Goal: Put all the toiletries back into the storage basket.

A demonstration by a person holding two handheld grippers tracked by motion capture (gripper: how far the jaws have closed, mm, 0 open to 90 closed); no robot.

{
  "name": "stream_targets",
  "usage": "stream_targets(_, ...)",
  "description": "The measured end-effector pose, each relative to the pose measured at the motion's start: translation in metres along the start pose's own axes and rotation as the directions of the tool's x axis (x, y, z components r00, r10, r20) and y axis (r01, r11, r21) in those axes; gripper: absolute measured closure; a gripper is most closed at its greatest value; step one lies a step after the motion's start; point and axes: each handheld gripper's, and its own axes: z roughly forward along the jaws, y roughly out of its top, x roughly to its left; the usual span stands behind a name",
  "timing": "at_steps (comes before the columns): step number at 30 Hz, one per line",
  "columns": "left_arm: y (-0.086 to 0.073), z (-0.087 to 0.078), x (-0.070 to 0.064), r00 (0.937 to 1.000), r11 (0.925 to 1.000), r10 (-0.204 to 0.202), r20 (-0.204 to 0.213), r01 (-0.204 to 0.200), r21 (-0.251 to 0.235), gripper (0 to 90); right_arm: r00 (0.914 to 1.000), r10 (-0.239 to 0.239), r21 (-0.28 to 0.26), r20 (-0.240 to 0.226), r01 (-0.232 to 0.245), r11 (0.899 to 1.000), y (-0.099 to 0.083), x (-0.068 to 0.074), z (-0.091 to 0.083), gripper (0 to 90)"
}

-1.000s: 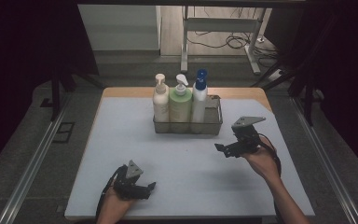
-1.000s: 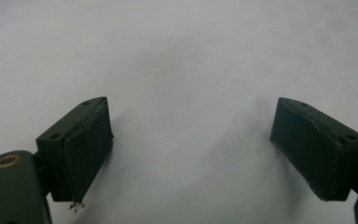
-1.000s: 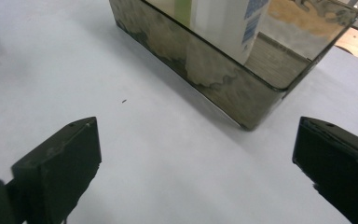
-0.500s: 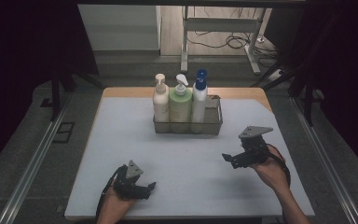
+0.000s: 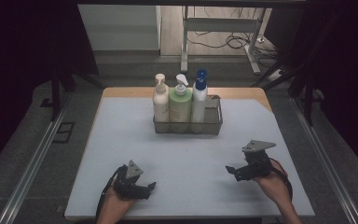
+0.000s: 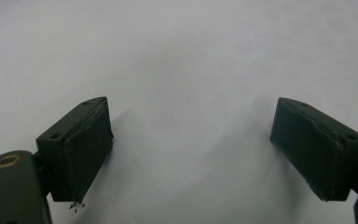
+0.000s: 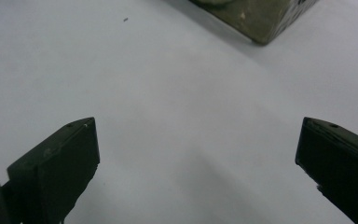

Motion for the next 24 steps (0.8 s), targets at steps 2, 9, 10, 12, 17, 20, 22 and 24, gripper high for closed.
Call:
stream_targets(2,0.000,0.000,0.000,1.0000,1.0000,0.000,0.000,0.000,0.000,12.3,1.0000,0.005,0.000,-0.005,-0.005,1.000,-0.006,0.001,0.002,0.0)
stream_targets(9,0.000,0.000,0.000,1.0000,1.0000,0.000,-0.001,0.000,-0.001,12.3,0.9997,0.017,0.007,-0.020,-0.016,1.000,-0.025,0.006,0.012,0.0)
stream_targets(10,0.000,0.000,0.000,1.0000,1.0000,0.000,0.000,0.000,0.000,12.3,0.9996,0.017,0.010,-0.024,-0.016,1.000,-0.031,0.008,0.016,0.0)
stream_targets(12,0.000,0.000,0.000,1.0000,1.0000,0.000,0.000,0.000,-0.001,12.3,0.9996,0.015,0.014,-0.025,-0.015,1.000,-0.033,0.008,0.017,0.0)
stream_targets(17,0.000,0.000,0.000,1.0000,1.0000,0.000,0.000,0.000,0.000,12.3,0.9997,0.021,0.032,-0.015,-0.021,0.999,-0.044,0.007,0.025,0.0)
stream_targets(20,0.000,0.000,0.000,1.0000,1.0000,0.000,0.000,0.000,0.000,12.3,0.9996,0.026,0.035,-0.009,-0.026,0.999,-0.044,0.006,0.025,0.5)
stream_targets(22,0.000,0.000,0.000,1.0000,1.0000,0.001,0.000,-0.001,0.000,12.3,0.9996,0.024,0.036,-0.011,-0.024,0.999,-0.044,0.006,0.025,0.4)
stream_targets(24,0.000,0.000,0.000,1.0000,1.0000,-0.002,0.000,0.002,-0.001,12.2,0.9996,0.026,0.035,-0.012,-0.025,0.999,-0.044,0.006,0.025,0.3)
